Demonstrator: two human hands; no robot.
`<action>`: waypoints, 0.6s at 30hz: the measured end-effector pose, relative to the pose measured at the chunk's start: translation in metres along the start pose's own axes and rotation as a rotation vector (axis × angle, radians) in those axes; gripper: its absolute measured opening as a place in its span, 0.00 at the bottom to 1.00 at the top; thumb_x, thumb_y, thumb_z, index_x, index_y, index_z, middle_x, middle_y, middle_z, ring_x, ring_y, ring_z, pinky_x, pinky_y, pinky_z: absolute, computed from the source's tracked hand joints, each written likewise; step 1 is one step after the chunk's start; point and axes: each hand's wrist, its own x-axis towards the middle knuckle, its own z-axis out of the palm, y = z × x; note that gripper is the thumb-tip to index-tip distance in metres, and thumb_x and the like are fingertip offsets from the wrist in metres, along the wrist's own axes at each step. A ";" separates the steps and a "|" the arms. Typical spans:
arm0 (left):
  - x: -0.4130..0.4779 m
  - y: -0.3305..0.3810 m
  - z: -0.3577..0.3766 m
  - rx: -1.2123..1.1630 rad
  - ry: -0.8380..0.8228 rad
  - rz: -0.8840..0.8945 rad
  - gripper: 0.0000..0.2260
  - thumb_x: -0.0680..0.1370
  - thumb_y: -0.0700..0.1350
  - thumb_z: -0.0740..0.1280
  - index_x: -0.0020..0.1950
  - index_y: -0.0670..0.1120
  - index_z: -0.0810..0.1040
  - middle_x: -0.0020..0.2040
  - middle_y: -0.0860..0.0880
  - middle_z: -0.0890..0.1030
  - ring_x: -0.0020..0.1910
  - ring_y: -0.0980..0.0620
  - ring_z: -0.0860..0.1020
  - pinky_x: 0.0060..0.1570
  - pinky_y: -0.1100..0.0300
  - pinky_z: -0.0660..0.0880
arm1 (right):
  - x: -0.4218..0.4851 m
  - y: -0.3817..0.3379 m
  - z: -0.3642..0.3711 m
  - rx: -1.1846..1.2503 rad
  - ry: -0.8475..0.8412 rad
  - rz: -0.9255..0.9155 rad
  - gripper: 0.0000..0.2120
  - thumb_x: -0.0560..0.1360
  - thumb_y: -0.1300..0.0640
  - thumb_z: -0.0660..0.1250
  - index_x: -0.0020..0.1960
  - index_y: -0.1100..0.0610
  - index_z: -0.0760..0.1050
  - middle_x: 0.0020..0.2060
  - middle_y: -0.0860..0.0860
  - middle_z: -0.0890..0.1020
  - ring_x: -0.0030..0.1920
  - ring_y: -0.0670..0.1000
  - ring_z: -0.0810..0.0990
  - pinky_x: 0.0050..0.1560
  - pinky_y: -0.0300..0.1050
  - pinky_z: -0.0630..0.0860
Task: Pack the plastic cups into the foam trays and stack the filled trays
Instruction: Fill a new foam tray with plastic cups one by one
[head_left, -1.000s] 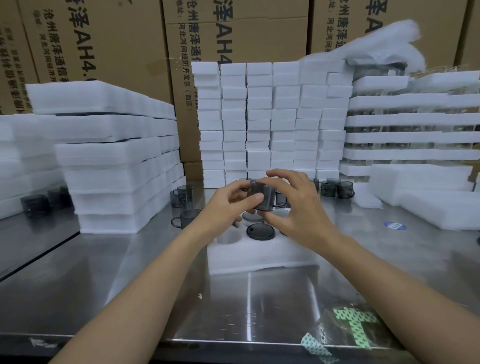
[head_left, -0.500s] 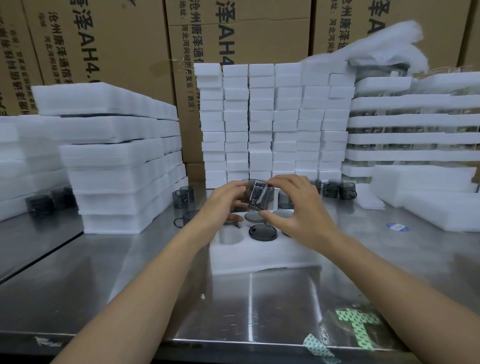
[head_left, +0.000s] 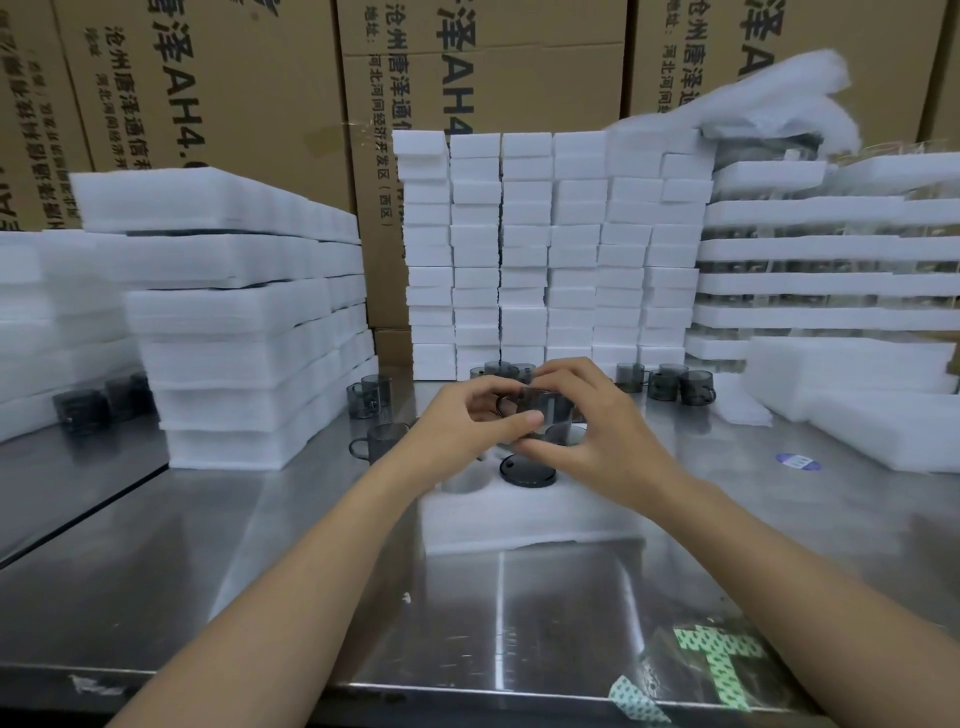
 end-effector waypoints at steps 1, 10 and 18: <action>0.000 -0.001 -0.001 -0.002 0.013 0.002 0.18 0.76 0.53 0.81 0.64 0.55 0.84 0.53 0.44 0.87 0.47 0.56 0.84 0.40 0.58 0.78 | 0.000 0.000 0.000 -0.003 -0.011 0.004 0.25 0.71 0.36 0.77 0.64 0.43 0.78 0.64 0.34 0.73 0.68 0.44 0.75 0.65 0.47 0.76; 0.002 0.000 -0.012 -0.109 0.092 -0.011 0.15 0.77 0.60 0.73 0.62 0.59 0.86 0.55 0.59 0.87 0.56 0.61 0.84 0.53 0.56 0.80 | 0.004 -0.009 -0.008 0.386 -0.085 0.275 0.08 0.78 0.45 0.70 0.53 0.48 0.78 0.46 0.47 0.86 0.48 0.51 0.85 0.54 0.63 0.81; 0.019 -0.031 -0.042 -0.171 0.850 -0.118 0.17 0.86 0.49 0.62 0.41 0.49 0.85 0.41 0.52 0.84 0.42 0.54 0.80 0.49 0.54 0.76 | 0.001 -0.020 0.013 0.214 -0.065 0.145 0.16 0.70 0.34 0.76 0.53 0.40 0.79 0.49 0.38 0.83 0.53 0.44 0.82 0.47 0.31 0.72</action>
